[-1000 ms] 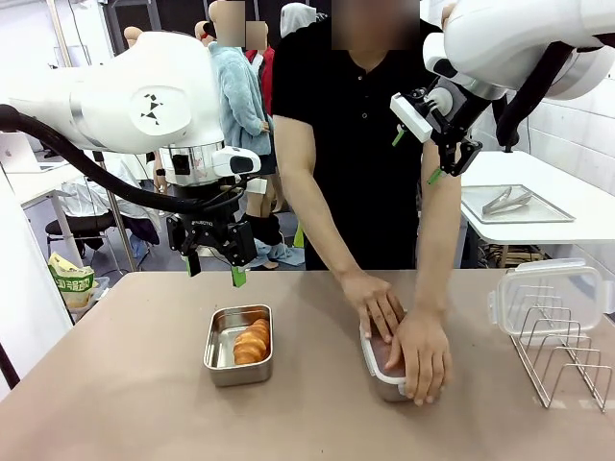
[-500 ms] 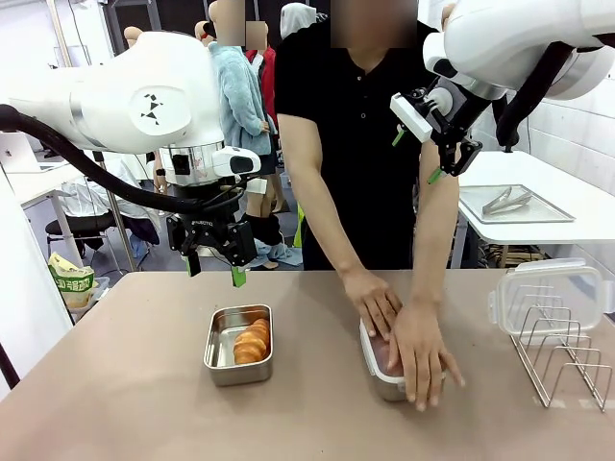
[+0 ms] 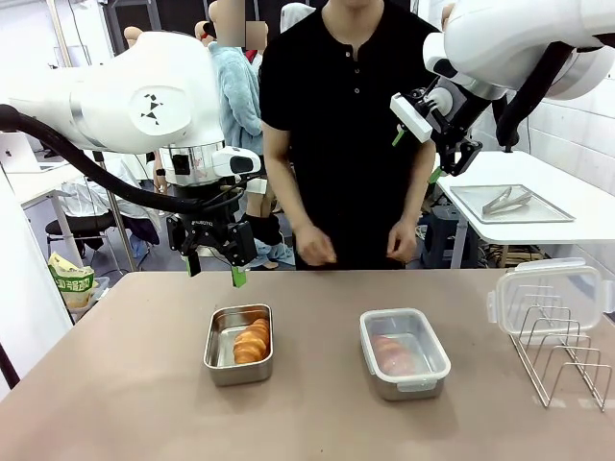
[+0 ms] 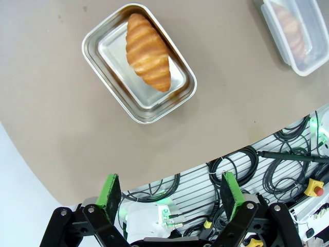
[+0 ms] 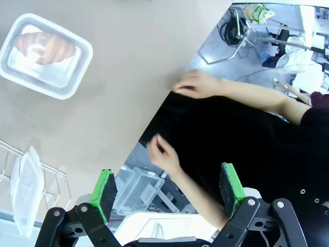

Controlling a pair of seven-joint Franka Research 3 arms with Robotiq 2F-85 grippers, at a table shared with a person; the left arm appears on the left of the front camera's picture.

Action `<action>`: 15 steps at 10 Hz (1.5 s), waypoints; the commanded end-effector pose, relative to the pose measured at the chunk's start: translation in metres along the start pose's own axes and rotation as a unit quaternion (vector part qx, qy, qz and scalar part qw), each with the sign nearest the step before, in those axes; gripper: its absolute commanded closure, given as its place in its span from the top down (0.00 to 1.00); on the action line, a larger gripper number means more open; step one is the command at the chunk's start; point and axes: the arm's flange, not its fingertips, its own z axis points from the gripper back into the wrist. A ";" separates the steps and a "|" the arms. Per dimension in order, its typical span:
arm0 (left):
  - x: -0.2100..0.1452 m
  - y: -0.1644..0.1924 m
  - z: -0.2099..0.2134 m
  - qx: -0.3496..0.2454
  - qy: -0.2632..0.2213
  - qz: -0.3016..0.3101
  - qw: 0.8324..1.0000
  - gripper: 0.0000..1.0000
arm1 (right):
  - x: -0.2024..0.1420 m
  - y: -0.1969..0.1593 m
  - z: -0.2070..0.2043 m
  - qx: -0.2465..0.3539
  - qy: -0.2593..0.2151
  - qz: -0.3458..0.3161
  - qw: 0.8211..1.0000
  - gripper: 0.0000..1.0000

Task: Place the bread in airtight containers.
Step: Pick up one Airtight Container lid and hand it to the human.

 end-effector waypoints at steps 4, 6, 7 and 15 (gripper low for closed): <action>-0.001 0.001 0.002 0.004 0.000 0.001 1.000 1.00 | 0.000 0.000 -0.001 -0.005 -0.001 -0.002 1.000 1.00; -0.001 0.001 0.002 0.004 0.000 0.001 1.000 1.00 | 0.000 0.000 -0.001 -0.005 -0.001 -0.002 1.000 1.00; -0.001 0.001 0.002 0.004 0.000 0.001 1.000 1.00 | 0.000 0.000 -0.001 -0.005 -0.001 -0.002 1.000 1.00; -0.001 0.001 0.002 0.004 0.000 0.001 1.000 1.00 | 0.000 0.000 -0.001 -0.005 -0.001 -0.002 1.000 1.00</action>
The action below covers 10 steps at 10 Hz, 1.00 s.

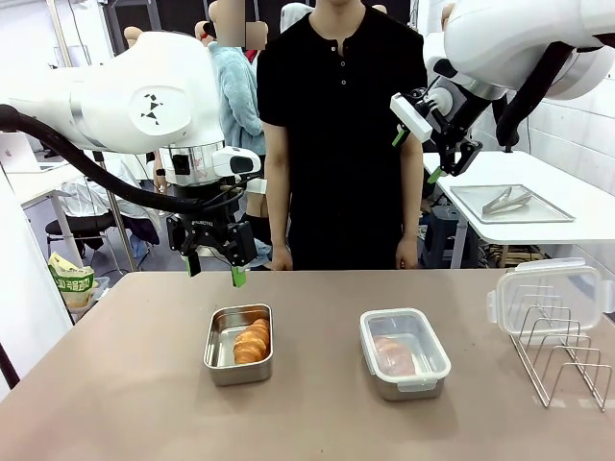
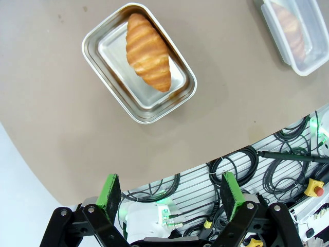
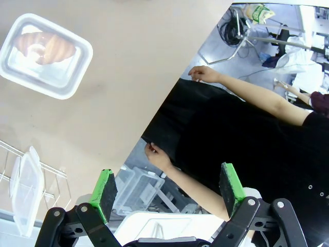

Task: Place the bread in airtight containers.
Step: Pick up one Airtight Container lid and hand it to the human.

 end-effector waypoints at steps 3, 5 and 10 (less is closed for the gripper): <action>-0.001 0.001 0.002 0.004 0.000 0.001 1.000 1.00 | 0.000 0.000 -0.001 -0.005 -0.001 -0.002 1.000 1.00; -0.001 0.001 0.002 0.004 0.000 0.001 1.000 1.00 | 0.000 0.000 -0.001 -0.005 -0.001 -0.002 1.000 1.00; -0.001 0.001 0.002 0.004 0.000 0.001 1.000 1.00 | 0.000 0.000 -0.001 -0.005 -0.001 -0.002 1.000 1.00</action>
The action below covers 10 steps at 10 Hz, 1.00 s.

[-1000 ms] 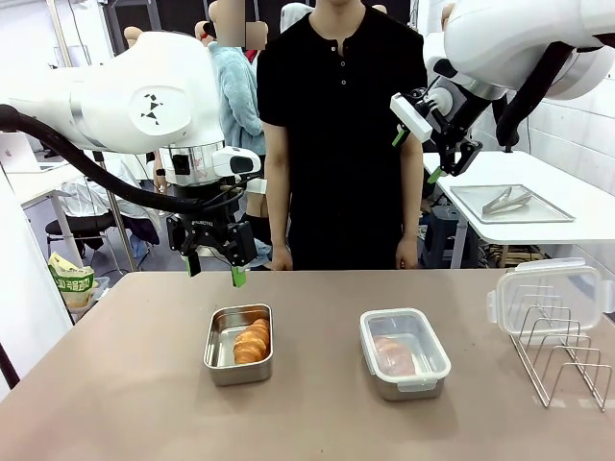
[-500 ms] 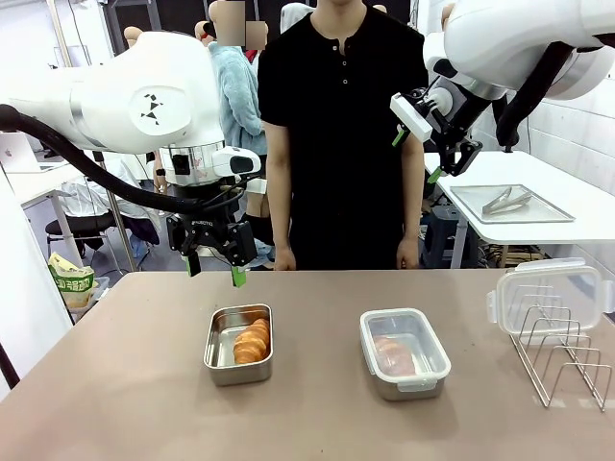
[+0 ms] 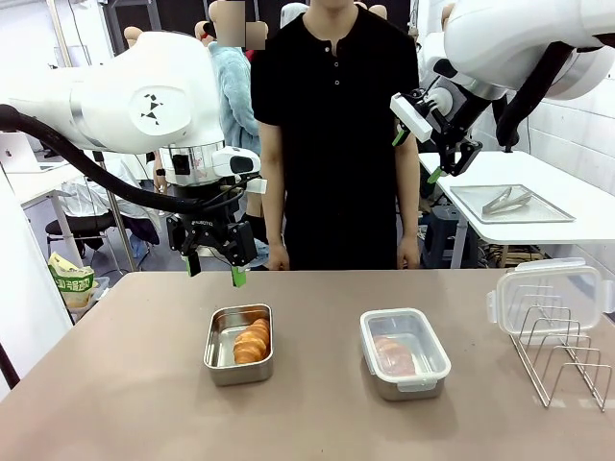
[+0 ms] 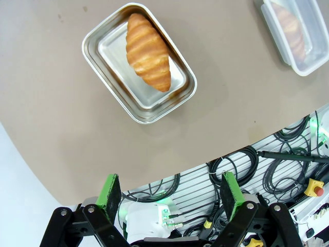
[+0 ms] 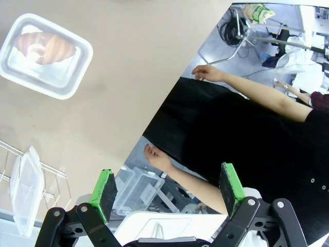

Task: Place the bread in airtight containers.
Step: Pick up one Airtight Container lid and hand it to the human.

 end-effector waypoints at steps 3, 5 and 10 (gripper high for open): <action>-0.001 0.001 0.002 0.004 0.000 0.001 1.000 1.00 | 0.000 0.000 -0.001 -0.005 -0.001 -0.002 1.000 1.00; -0.001 0.001 0.002 0.004 0.000 0.001 1.000 1.00 | 0.000 0.000 -0.001 -0.005 -0.001 -0.002 1.000 1.00; -0.001 0.001 0.002 0.004 0.000 0.001 1.000 1.00 | 0.000 0.000 0.000 0.000 0.000 0.000 1.000 1.00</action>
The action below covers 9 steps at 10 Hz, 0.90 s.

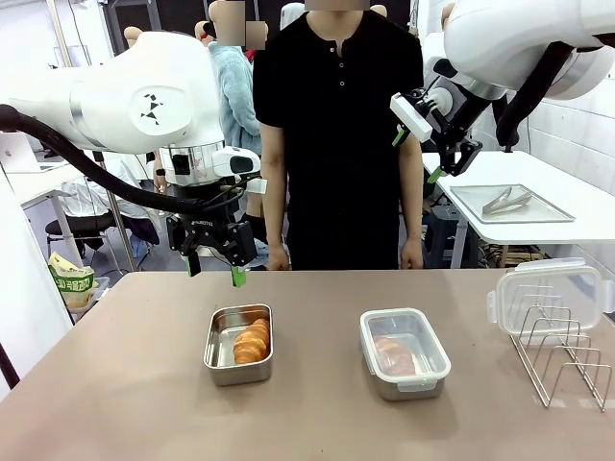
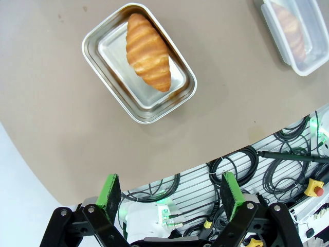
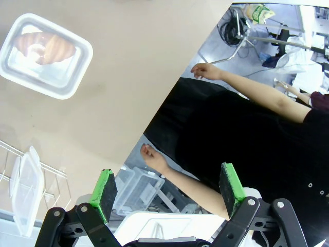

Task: Place the bread in airtight containers.
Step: Pick up one Airtight Container lid and hand it to the human.

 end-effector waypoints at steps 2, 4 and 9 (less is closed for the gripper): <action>-0.001 0.001 0.002 0.004 0.000 0.001 1.000 1.00 | -0.010 0.015 0.018 0.063 -0.054 -0.003 0.997 1.00; -0.001 0.001 0.002 0.004 0.000 0.001 1.000 1.00 | -0.040 0.049 0.030 0.131 -0.081 -0.066 0.986 1.00; -0.001 0.001 0.002 0.004 0.000 0.001 1.000 1.00 | -0.108 0.145 -0.010 0.208 -0.068 -0.256 0.942 1.00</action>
